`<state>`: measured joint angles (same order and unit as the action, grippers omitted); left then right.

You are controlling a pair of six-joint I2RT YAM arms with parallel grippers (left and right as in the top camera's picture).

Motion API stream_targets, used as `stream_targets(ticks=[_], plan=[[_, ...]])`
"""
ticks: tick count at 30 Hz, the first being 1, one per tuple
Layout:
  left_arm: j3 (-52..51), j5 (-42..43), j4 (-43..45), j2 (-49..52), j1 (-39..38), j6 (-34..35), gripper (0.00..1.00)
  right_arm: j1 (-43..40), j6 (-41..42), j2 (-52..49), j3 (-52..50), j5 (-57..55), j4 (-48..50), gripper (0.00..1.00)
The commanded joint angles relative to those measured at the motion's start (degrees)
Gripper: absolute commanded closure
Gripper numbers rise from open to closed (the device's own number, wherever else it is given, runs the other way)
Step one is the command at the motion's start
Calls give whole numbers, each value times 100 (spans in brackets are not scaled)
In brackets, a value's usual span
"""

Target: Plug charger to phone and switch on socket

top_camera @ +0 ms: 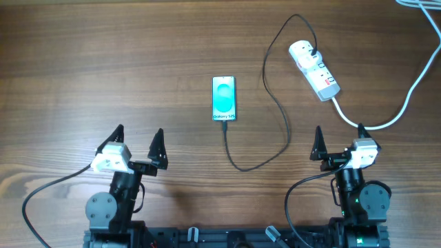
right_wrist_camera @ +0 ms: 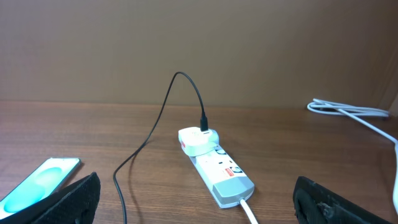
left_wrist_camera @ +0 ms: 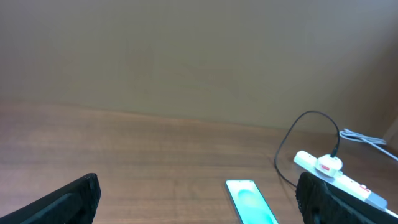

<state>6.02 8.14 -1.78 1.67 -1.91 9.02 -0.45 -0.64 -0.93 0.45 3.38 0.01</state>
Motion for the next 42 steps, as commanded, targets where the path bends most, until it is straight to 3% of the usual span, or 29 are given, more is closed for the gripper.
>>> stream_targets(ticks=[1, 42], plan=[[-122, -74, 168, -149, -4, -496, 0, -28, 83, 72, -17, -79, 9, 0], [-136, -372, 2004, -149, -4, -994, 0, -28, 83, 72, -17, -79, 9, 0]])
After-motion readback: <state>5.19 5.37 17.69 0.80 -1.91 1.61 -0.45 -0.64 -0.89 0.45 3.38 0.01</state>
